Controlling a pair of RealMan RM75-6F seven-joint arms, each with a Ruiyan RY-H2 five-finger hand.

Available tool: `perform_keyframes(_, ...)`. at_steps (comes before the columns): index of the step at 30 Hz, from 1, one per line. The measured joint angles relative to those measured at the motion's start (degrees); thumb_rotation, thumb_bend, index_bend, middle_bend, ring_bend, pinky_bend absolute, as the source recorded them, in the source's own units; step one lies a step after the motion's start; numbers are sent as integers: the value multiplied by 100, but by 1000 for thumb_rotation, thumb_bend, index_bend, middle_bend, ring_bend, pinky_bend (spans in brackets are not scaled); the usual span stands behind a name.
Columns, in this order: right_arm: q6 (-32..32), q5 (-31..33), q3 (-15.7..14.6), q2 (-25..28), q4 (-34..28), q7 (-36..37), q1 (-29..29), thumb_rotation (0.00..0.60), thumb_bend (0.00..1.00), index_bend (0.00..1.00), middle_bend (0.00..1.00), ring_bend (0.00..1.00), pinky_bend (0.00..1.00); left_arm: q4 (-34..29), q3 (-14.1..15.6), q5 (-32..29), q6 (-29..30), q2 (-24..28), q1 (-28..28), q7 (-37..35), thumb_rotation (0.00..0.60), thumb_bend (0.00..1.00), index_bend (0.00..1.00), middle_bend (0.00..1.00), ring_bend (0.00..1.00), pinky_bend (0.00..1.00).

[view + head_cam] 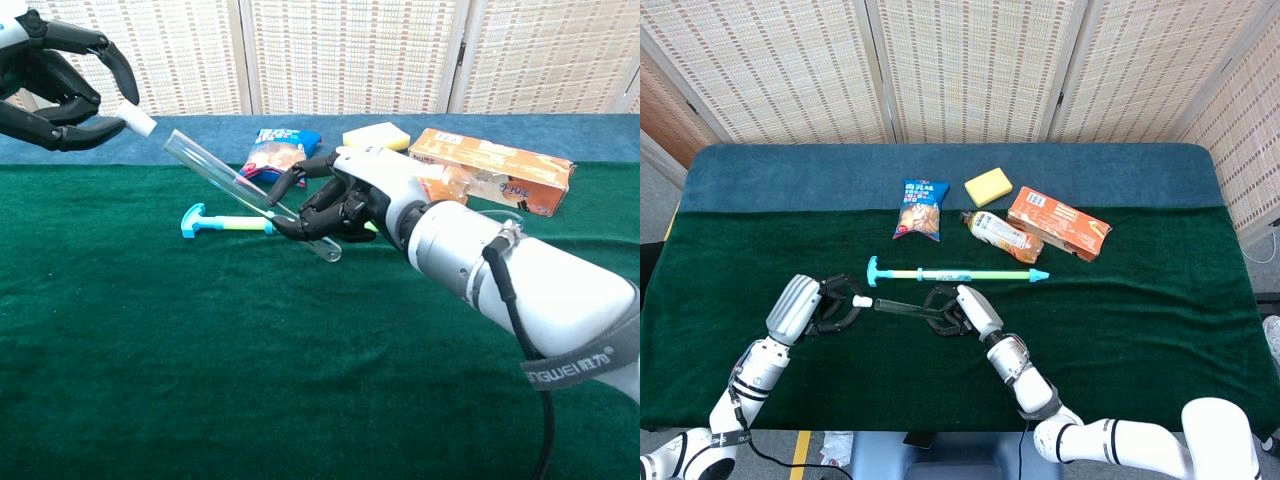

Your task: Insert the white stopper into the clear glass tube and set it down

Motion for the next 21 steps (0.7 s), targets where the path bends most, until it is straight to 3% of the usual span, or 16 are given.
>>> perform_keyframes(21,-48,94,68,-58,11,-44,64,600,430,831,974,1000,1000,-18,34,-26,-24,-57,-43,-18,600,530,629,970,869,779)
